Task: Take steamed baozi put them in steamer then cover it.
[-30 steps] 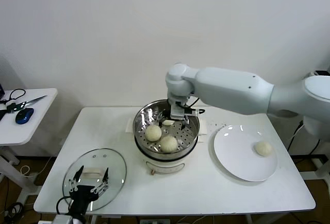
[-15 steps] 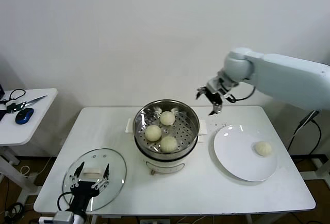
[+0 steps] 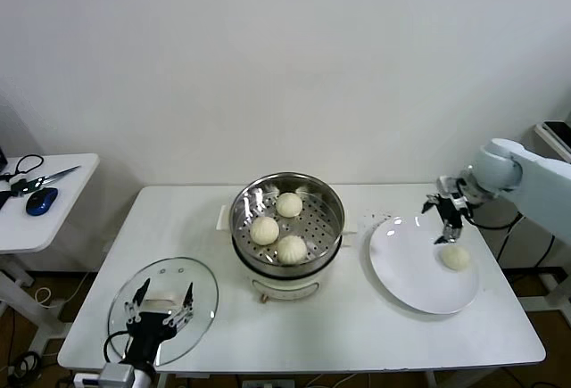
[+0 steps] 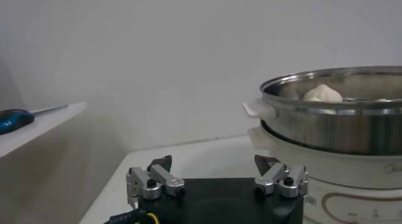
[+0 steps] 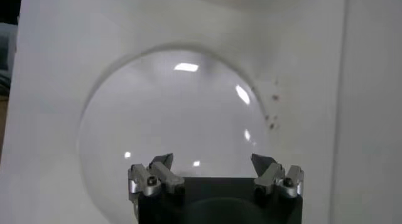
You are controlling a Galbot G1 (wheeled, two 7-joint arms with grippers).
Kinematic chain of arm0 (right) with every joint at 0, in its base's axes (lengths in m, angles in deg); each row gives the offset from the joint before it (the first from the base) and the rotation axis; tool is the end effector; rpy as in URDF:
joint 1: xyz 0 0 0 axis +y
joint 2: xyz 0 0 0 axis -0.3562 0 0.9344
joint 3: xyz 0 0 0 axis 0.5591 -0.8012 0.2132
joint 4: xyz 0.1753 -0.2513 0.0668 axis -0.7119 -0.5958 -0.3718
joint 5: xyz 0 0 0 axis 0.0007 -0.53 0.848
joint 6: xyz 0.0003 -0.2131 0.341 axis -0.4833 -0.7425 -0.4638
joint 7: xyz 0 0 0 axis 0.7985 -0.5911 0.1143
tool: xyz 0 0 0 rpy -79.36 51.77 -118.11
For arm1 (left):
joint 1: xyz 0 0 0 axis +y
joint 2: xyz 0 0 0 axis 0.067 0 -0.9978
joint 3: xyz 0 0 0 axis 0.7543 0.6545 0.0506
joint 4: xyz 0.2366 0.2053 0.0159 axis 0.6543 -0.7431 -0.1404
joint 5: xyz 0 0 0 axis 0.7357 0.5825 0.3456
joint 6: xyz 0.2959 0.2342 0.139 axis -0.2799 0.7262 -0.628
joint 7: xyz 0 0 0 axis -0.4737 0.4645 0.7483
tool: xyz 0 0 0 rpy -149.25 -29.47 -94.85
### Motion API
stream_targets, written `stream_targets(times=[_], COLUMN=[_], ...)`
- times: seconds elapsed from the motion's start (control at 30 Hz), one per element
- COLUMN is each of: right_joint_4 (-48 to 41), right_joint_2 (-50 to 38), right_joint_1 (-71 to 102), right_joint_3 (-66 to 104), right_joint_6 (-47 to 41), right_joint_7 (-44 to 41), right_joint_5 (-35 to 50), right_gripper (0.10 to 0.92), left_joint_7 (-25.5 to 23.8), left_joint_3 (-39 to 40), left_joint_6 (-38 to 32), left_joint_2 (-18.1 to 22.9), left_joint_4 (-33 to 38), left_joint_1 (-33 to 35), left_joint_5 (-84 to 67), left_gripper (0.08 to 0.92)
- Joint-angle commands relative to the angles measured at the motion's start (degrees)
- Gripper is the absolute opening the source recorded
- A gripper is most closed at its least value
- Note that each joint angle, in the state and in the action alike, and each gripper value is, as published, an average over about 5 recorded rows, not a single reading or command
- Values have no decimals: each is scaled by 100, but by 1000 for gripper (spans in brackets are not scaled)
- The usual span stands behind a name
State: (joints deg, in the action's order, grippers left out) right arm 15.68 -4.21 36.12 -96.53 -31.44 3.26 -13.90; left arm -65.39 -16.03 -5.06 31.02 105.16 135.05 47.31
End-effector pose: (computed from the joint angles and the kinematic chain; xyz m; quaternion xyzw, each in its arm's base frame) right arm 0.5416 -0.1881 -0.1554 0.4752 -0.5475 0.5434 0.4234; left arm 0.1945 0.0481 -0.2896 0.0024 -0.9908 -0.0702 0.1161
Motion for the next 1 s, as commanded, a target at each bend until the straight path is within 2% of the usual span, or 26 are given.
stream_targets(times=[0.03,0.57,1.0], right_joint_4=[-1074,-2122,-2426], right_joint_2=[-105,739,1120], right_joint_1=[1793,1810,1716], right_joint_3=[1744,1969,1984], right_joint_6=[451,866,937], right_joint_7=[-183,-256,-243], right_joint_5=[-1160,-1648,-1724], right_gripper=[823,823,823], left_joint_7=[9,15,19], left_joint_3=[-15,-39,34], left_joint_6=[10,26,52], left_joint_2=[25,39,87], left_joint_4=[0,-74,-69], left_joint_1=[38,41,5], left_joint_5=[42,82,134], left_gripper=[823,823,823])
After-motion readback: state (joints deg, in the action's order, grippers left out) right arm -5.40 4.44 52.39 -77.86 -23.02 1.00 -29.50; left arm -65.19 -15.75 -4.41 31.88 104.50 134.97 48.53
